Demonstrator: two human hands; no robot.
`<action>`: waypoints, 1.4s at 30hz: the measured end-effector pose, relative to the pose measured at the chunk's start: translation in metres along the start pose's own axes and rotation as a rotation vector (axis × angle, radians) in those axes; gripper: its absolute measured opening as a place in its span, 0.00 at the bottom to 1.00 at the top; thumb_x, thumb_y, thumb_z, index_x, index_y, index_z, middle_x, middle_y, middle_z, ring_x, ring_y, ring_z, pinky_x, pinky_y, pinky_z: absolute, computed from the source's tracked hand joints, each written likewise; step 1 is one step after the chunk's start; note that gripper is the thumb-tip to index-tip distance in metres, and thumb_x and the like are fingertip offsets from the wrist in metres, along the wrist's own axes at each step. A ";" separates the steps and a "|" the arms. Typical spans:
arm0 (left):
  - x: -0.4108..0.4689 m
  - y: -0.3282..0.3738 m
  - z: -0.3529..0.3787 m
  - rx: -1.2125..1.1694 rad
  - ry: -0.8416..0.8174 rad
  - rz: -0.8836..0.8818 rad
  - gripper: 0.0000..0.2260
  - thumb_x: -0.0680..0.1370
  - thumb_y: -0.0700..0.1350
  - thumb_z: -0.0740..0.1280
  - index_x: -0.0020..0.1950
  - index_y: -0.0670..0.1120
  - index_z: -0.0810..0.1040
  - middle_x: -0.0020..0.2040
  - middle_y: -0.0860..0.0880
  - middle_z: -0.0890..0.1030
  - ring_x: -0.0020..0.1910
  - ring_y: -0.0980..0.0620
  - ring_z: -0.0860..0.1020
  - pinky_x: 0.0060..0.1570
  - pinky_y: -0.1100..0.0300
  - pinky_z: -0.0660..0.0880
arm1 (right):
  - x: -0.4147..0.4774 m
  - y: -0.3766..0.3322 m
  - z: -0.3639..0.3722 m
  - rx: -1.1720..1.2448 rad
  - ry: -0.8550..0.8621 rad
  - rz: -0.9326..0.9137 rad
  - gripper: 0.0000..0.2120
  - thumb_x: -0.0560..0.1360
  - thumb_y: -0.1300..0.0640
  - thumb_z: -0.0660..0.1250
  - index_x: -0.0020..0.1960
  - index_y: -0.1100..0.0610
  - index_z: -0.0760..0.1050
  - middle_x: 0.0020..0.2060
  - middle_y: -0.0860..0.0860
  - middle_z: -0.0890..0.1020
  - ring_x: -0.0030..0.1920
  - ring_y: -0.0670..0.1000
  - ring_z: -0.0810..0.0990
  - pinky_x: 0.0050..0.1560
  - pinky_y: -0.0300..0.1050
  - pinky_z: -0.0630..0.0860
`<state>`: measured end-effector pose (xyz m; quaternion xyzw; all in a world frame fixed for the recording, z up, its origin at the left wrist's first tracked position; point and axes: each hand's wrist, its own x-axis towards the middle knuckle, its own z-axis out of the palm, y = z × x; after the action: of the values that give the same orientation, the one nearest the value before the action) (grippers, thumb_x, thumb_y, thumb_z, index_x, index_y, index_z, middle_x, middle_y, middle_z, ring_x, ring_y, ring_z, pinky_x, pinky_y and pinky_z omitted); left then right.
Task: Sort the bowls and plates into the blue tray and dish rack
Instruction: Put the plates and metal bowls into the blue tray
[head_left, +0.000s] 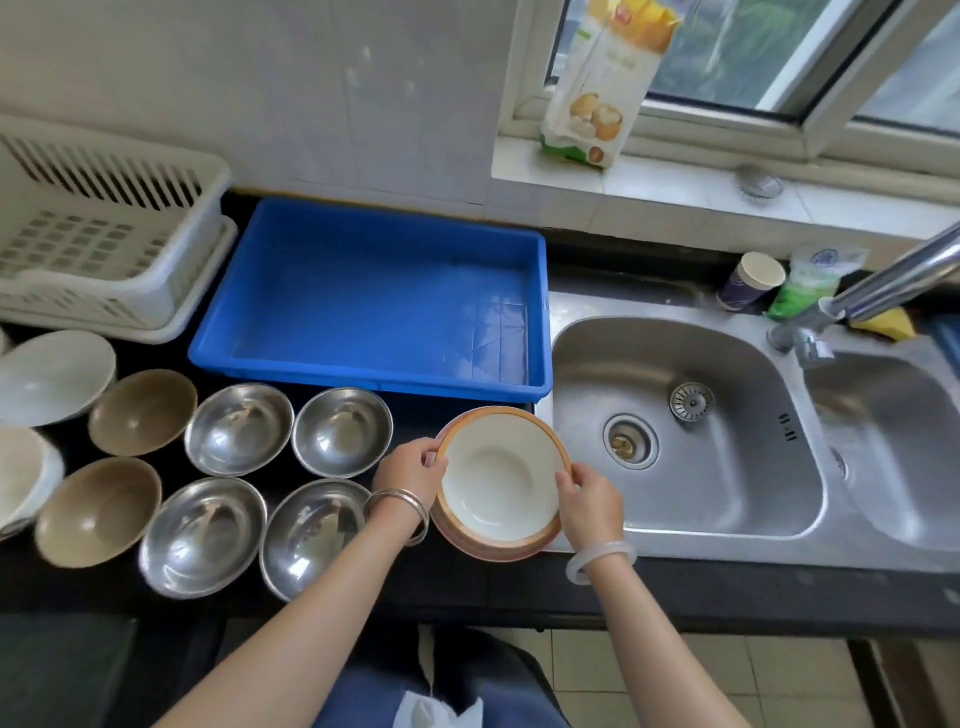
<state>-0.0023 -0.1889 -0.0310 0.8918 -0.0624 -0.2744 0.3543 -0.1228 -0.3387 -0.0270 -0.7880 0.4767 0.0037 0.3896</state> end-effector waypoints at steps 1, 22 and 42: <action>0.002 -0.001 -0.003 0.012 0.001 0.010 0.11 0.77 0.44 0.63 0.57 0.48 0.78 0.50 0.49 0.82 0.45 0.54 0.75 0.44 0.59 0.70 | -0.005 -0.001 0.003 0.039 -0.009 0.023 0.11 0.79 0.55 0.59 0.47 0.59 0.78 0.39 0.54 0.80 0.38 0.53 0.76 0.36 0.43 0.68; 0.014 0.003 -0.031 0.092 0.044 0.114 0.10 0.77 0.40 0.61 0.55 0.44 0.80 0.49 0.46 0.83 0.41 0.53 0.75 0.39 0.61 0.70 | -0.036 -0.019 0.030 0.174 0.078 0.148 0.15 0.78 0.56 0.63 0.34 0.58 0.76 0.26 0.51 0.75 0.27 0.47 0.71 0.28 0.35 0.66; -0.017 0.096 0.047 -0.023 -0.331 0.235 0.08 0.75 0.41 0.65 0.52 0.45 0.80 0.47 0.45 0.83 0.47 0.44 0.81 0.49 0.47 0.80 | -0.045 0.045 -0.097 0.303 0.409 0.280 0.04 0.74 0.56 0.67 0.43 0.54 0.81 0.34 0.46 0.81 0.41 0.52 0.81 0.43 0.44 0.76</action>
<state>-0.0339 -0.2830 0.0123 0.8169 -0.2204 -0.3748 0.3789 -0.2169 -0.3762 0.0303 -0.6317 0.6446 -0.1730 0.3943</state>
